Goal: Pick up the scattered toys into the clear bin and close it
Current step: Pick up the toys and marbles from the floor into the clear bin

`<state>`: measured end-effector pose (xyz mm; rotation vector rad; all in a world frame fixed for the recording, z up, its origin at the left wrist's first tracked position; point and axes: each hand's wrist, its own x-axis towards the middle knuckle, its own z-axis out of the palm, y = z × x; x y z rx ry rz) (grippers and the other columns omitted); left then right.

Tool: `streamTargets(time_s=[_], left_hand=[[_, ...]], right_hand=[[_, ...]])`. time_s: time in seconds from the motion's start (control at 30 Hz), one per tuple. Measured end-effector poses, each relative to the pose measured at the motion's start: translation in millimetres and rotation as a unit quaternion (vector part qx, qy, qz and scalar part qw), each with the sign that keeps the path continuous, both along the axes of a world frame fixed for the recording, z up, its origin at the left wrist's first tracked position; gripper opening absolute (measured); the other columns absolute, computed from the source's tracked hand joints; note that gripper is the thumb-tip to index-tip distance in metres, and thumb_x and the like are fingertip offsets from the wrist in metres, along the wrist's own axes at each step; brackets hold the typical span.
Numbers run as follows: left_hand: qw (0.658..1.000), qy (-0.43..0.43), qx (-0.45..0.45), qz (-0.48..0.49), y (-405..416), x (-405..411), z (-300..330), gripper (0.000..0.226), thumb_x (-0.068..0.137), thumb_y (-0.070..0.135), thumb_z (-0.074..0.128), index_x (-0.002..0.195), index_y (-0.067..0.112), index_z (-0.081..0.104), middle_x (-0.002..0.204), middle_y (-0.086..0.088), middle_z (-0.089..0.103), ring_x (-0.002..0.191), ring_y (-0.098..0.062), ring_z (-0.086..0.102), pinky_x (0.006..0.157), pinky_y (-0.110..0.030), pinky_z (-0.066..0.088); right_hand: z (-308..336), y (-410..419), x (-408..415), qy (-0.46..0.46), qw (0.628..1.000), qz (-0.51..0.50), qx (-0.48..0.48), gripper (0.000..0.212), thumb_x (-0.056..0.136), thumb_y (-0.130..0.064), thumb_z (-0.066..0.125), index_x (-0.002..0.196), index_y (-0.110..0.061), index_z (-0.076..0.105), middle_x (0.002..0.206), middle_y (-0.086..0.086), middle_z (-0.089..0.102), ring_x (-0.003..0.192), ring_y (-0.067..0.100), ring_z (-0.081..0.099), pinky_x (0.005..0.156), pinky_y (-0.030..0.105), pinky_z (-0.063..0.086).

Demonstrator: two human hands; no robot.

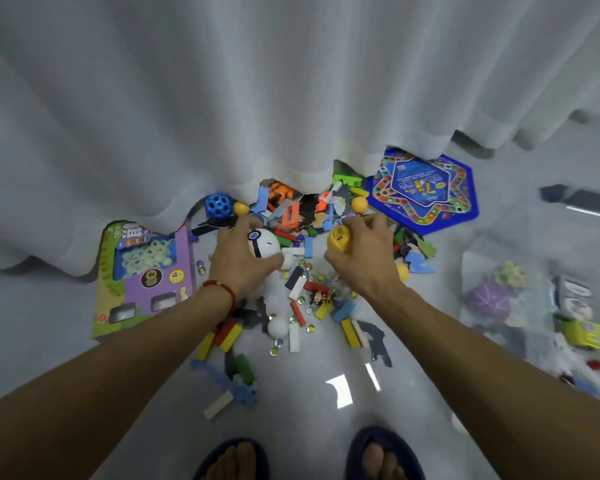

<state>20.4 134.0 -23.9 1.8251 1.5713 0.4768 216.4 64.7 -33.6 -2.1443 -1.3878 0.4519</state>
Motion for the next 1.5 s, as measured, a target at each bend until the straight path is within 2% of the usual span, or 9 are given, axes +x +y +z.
streamTargets(time_s=[0.13, 0.3, 0.43, 0.53, 0.73, 0.97, 1.13, 1.33, 1.5], left_hand=[[0.927, -0.273, -0.257, -0.014, -55, 58, 85, 0.032, 0.086, 0.033, 0.071, 0.114, 0.021, 0.060, 0.109, -0.012, 0.066, 0.078, -0.028, 0.069, 0.070, -0.040, 0.061], [0.890, -0.265, -0.327, -0.177, -109, 129, 165, 0.036, 0.087, 0.029, 0.071, 0.119, 0.019, 0.059, 0.109, -0.020, 0.068, 0.074, -0.033, 0.068, 0.064, -0.038, 0.060], [0.874, -0.212, -0.356, -0.254, -153, 178, 198, 0.040, 0.087, 0.018, 0.070, 0.124, 0.014, 0.056, 0.116, -0.017, 0.059, 0.084, -0.029, 0.063, 0.070, -0.041, 0.061], [0.868, -0.226, -0.366, -0.248, -180, 200, 211, 0.042, 0.086, 0.008, 0.068, 0.125, 0.006, 0.053, 0.117, -0.014, 0.055, 0.091, -0.025, 0.065, 0.075, -0.038, 0.061], [0.890, -0.226, -0.319, -0.236, -185, 182, 217, 0.033, 0.087, 0.006, 0.063, 0.117, 0.016, 0.053, 0.119, -0.009, 0.054, 0.104, -0.026, 0.062, 0.085, -0.039, 0.059], [0.937, -0.177, -0.267, -0.140, -129, 87, 203, 0.029, 0.087, 0.006, 0.061, 0.115, 0.009, 0.059, 0.106, -0.012, 0.058, 0.088, -0.025, 0.064, 0.078, -0.040, 0.061], [0.961, -0.132, -0.227, -0.087, -95, -1, 160, 0.018, 0.088, 0.007, 0.060, 0.105, 0.012, 0.064, 0.101, -0.012, 0.062, 0.085, -0.026, 0.063, 0.074, -0.038, 0.060], [0.978, 0.020, -0.197, -0.063, -100, -90, 46, 0.022, 0.081, 0.013, 0.069, 0.102, 0.015, 0.065, 0.095, -0.011, 0.065, 0.076, -0.026, 0.061, 0.076, -0.043, 0.058], [0.969, 0.171, -0.154, -0.089, -133, -126, -36, 0.038, 0.075, 0.020, 0.076, 0.109, 0.019, 0.058, 0.106, -0.007, 0.057, 0.089, -0.023, 0.055, 0.077, -0.027, 0.045]], right_hand=[[90, -57, 11, 0.249, 0.937, -0.194, 0.148, 0.036, 0.085, -0.046, 0.066, 0.112, -0.026, 0.054, 0.104, -0.003, 0.062, 0.088, 0.013, 0.061, 0.078, 0.032, 0.052], [158, -147, 63, 0.421, 0.801, -0.364, 0.221, 0.037, 0.089, -0.044, 0.043, 0.114, -0.018, 0.052, 0.086, 0.009, 0.059, 0.059, 0.024, 0.056, 0.050, 0.034, 0.051], [176, -225, 101, 0.528, 0.701, -0.426, 0.222, 0.014, 0.100, -0.023, 0.046, 0.095, -0.010, 0.050, 0.103, 0.015, 0.047, 0.090, 0.031, 0.054, 0.084, 0.051, 0.058], [174, -266, 118, 0.581, 0.654, -0.424, 0.237, 0.022, 0.099, -0.023, 0.051, 0.115, -0.010, 0.044, 0.131, 0.020, 0.042, 0.119, 0.042, 0.052, 0.101, 0.056, 0.049], [176, -283, 122, 0.530, 0.705, -0.394, 0.258, 0.029, 0.098, -0.019, 0.052, 0.120, -0.001, 0.056, 0.126, 0.020, 0.057, 0.107, 0.032, 0.064, 0.096, 0.046, 0.054], [174, -227, 72, 0.432, 0.854, -0.261, 0.130, 0.025, 0.092, -0.018, 0.062, 0.110, -0.002, 0.069, 0.105, 0.013, 0.067, 0.086, 0.026, 0.066, 0.074, 0.039, 0.058], [139, -181, 15, 0.268, 0.962, -0.056, -0.017, 0.018, 0.097, -0.021, 0.055, 0.108, -0.017, 0.069, 0.104, 0.004, 0.070, 0.094, 0.023, 0.069, 0.078, 0.040, 0.062], [56, -142, -39, 0.034, 0.962, 0.140, -0.231, 0.034, 0.095, -0.032, 0.058, 0.126, -0.019, 0.059, 0.125, 0.004, 0.062, 0.105, 0.021, 0.060, 0.089, 0.034, 0.051], [-15, -132, -74, -0.025, 0.944, 0.196, -0.265, 0.043, 0.093, -0.035, 0.060, 0.133, -0.021, 0.052, 0.127, 0.006, 0.059, 0.113, 0.023, 0.056, 0.097, 0.037, 0.048]])
